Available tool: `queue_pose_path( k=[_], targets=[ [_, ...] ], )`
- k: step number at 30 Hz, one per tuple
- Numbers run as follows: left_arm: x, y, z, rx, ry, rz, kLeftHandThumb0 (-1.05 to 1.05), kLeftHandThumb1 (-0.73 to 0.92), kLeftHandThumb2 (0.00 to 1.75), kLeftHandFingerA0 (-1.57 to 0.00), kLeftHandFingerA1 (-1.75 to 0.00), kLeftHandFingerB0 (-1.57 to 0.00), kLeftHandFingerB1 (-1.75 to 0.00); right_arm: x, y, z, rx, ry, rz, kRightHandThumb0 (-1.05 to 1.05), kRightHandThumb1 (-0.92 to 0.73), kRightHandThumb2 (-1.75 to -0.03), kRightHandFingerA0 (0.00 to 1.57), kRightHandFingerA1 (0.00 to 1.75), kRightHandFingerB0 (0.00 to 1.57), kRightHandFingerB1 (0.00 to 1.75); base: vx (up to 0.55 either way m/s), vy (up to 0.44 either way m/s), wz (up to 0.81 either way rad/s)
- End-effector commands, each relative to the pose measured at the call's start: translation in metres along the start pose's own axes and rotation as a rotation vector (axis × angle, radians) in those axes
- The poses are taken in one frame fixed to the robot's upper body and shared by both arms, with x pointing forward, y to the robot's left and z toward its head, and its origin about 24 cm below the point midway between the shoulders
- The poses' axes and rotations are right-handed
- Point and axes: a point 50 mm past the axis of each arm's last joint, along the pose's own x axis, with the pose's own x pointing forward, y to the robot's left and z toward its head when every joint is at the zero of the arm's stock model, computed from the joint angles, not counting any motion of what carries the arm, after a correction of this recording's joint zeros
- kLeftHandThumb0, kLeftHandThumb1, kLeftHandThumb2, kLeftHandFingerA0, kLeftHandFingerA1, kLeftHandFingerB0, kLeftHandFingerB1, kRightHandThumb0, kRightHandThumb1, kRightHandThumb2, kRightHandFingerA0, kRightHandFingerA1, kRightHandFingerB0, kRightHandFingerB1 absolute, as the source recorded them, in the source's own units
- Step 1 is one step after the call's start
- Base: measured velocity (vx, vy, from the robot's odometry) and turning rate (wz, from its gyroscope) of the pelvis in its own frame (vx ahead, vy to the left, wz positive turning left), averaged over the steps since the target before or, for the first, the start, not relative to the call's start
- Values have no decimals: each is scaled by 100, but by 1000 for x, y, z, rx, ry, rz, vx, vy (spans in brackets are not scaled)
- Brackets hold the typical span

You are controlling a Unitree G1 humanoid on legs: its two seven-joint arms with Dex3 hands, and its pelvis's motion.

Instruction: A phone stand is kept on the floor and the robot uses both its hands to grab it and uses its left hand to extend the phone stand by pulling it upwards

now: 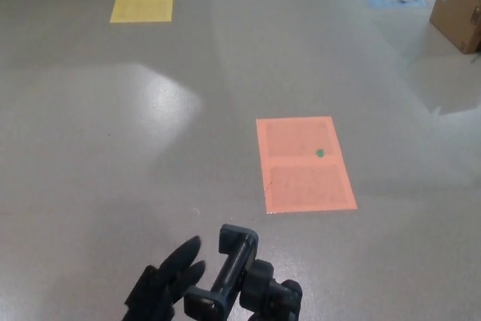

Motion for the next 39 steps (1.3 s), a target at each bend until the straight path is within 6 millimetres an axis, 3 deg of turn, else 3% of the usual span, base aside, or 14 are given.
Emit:
queue_pose_path(
  k=[1,2,7,14,16,17,18,19,20,29,30,31,33,39],
  targets=[
    [9,-11,2,-16,2,-19,-87,58,67,-34,-41,-31,-34,0,-3,-3,28,-4,-10,-71,-67,-76,0,27,0,0,0,0,0],
    [10,-14,2,-20,-1,-24,-88,60,68,-33,-41,-30,-33,0,-3,-4,23,-5,-10,-86,-58,-94,1,17,0,7,0,0,0],
    [15,-25,7,-27,-15,-48,-83,68,62,-33,-38,-31,-30,1,-3,-4,21,-12,-16,-79,-48,-86,0,17,0,7,0,0,0],
    [19,-41,13,-56,-38,-67,-81,67,61,-32,-42,-30,-30,2,1,-2,25,41,-21,-54,-70,-61,0,40,0,23,0,0,0],
    [19,-44,14,-59,-39,-62,-80,66,61,-35,-43,-35,-32,3,2,-2,61,57,-23,-57,-62,-82,1,48,4,32,0,0,0],
    [19,-50,15,-91,-45,-31,-64,63,59,-52,-73,-59,-84,4,2,-3,79,36,-38,-28,-81,-60,26,116,34,92,0,0,0],
    [19,-52,14,-91,-37,-15,-56,50,84,-65,-110,-74,-120,4,2,-2,80,5,-58,-36,-69,-98,106,138,94,132,0,0,0],
    [19,-54,13,-77,-26,-5,-45,48,81,-91,-131,-99,-135,5,2,-3,68,-4,-70,-41,-75,-97,128,158,112,150,0,0,0],
    [18,-55,13,-65,-20,-2,-23,70,59,-83,-175,-77,-175,5,2,-3,73,4,-78,-45,-78,-96,138,167,119,158,0,0,0],
    [11,-56,7,-11,-24,4,-23,66,64,-93,-175,-72,-175,1,4,-6,170,66,-162,-29,-82,-83,123,175,102,175,0,0,0],
    [11,-56,7,-12,-23,6,-22,66,65,-93,-175,-71,-175,2,3,-7,174,79,-166,-28,-88,-68,109,175,85,175,0,0,0],
    [11,-56,8,-18,-16,7,-21,65,65,-93,-175,-72,-175,2,3,-6,183,82,-168,-28,-82,-81,121,175,100,175,0,0,0],
    [10,-56,8,-29,1,8,-20,65,66,-94,-175,-72,-175,1,3,-6,191,81,-169,-27,-87,-71,107,175,84,175,0,0,0],
    [12,-56,10,-32,-12,4,-20,64,65,-95,-175,-72,-175,1,4,-8,199,81,-173,-27,-81,-81,119,175,97,175,0,0,0]
  ],
)
